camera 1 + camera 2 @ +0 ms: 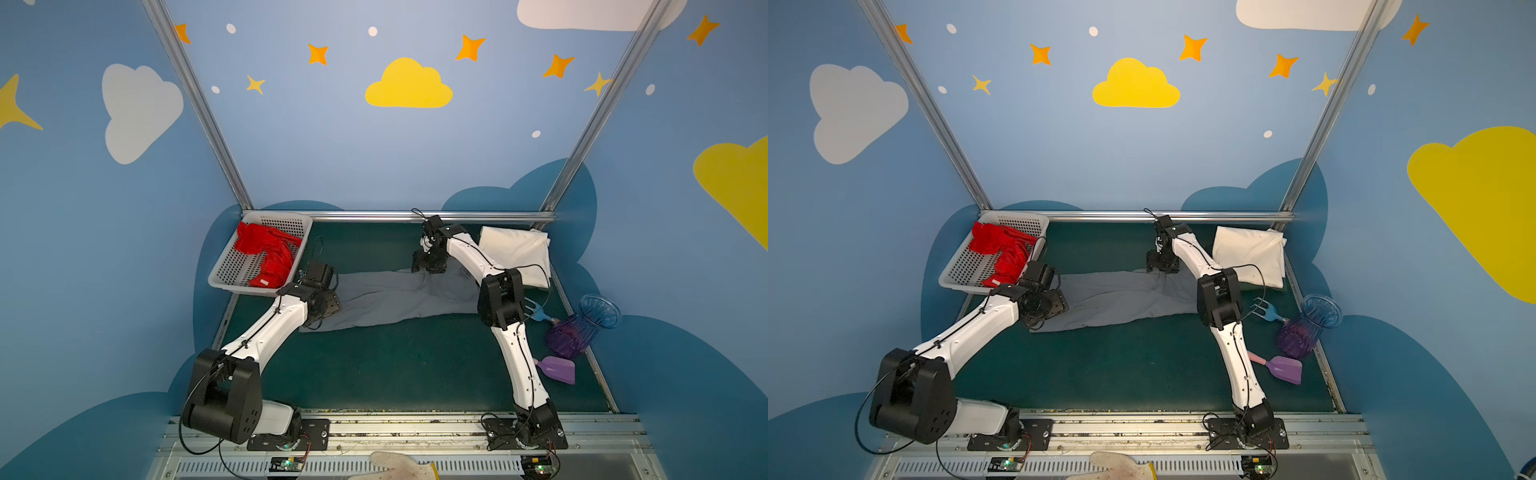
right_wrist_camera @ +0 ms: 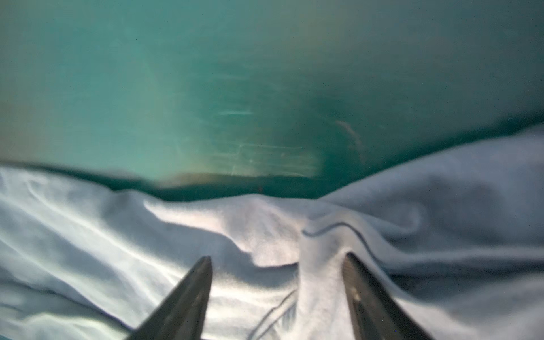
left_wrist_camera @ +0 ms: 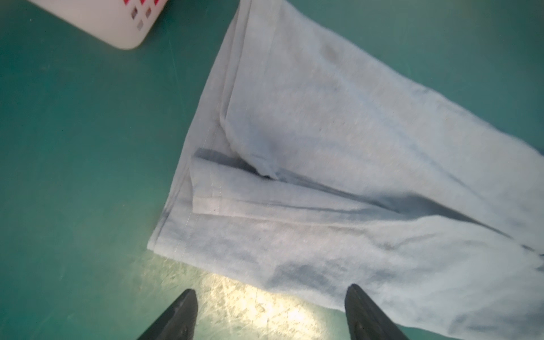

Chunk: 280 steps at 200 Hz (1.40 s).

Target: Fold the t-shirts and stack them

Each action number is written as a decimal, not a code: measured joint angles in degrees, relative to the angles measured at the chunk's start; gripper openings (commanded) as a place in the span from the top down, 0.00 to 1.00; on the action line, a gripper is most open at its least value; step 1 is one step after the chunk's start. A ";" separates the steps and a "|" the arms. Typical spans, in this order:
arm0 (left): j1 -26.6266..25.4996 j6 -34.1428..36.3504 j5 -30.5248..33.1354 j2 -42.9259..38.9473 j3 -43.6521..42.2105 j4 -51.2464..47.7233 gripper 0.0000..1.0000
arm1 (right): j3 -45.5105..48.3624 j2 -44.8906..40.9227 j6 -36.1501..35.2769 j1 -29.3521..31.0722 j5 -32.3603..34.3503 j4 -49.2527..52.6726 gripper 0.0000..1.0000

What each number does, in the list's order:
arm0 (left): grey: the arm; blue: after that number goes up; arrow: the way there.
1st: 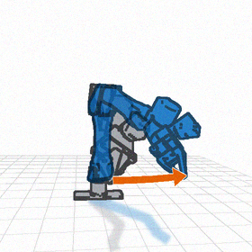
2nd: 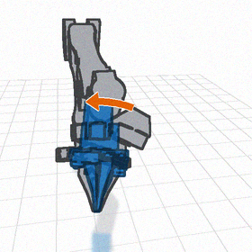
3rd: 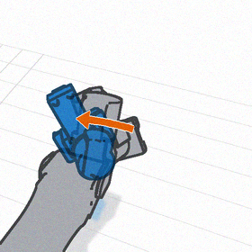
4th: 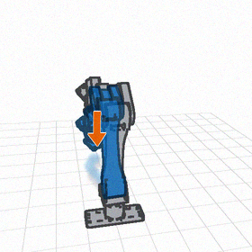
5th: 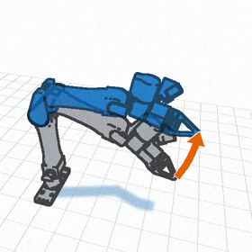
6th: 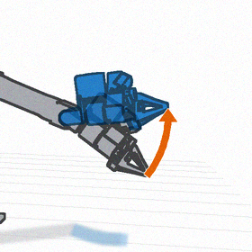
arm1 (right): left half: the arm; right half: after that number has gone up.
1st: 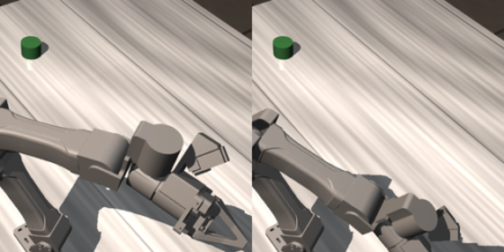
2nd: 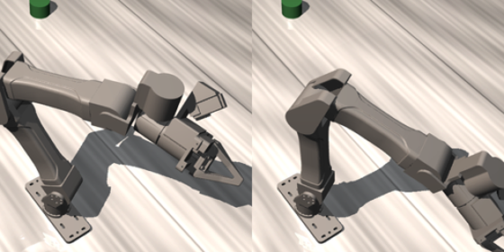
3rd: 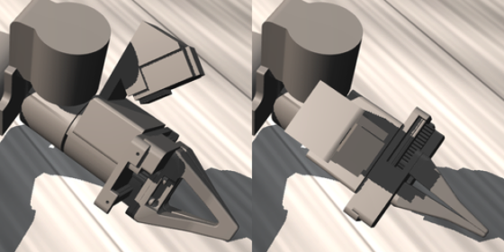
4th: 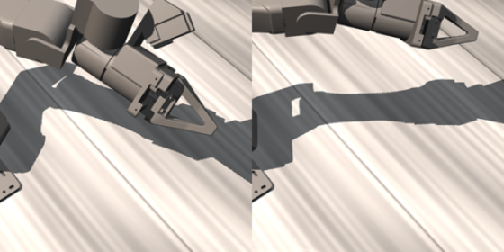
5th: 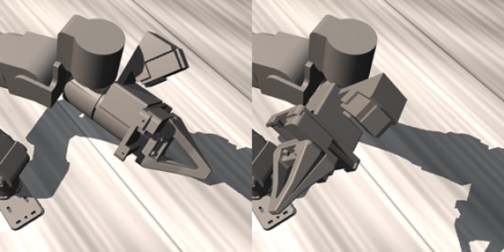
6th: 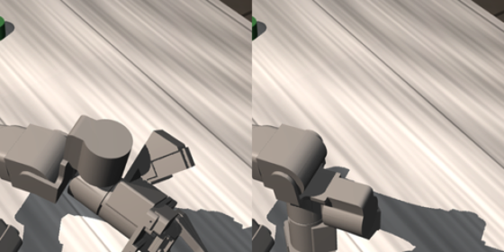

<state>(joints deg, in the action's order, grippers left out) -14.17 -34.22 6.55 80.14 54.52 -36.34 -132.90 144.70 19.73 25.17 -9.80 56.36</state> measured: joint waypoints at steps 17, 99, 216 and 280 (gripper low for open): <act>-0.02 0.17 -0.55 0.00 -0.81 -0.33 0.26 | 4.59 -2.56 0.85 -0.31 -1.03 -0.90 0.20; -0.46 -1.18 -5.70 8.44 -2.99 2.45 0.32 | 36.02 -27.76 6.25 -2.45 0.22 -14.01 0.20; 0.28 -3.21 -5.07 20.39 5.70 5.90 0.36 | 43.67 -24.26 7.28 -2.80 -0.39 -18.23 0.22; 2.08 -0.57 1.31 27.12 14.95 4.70 0.37 | 45.72 -25.07 6.58 -3.82 -0.76 -20.20 0.25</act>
<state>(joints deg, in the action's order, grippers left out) -12.10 -34.79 7.86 107.26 69.47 -31.64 -87.18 119.63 26.30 21.34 -10.57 36.16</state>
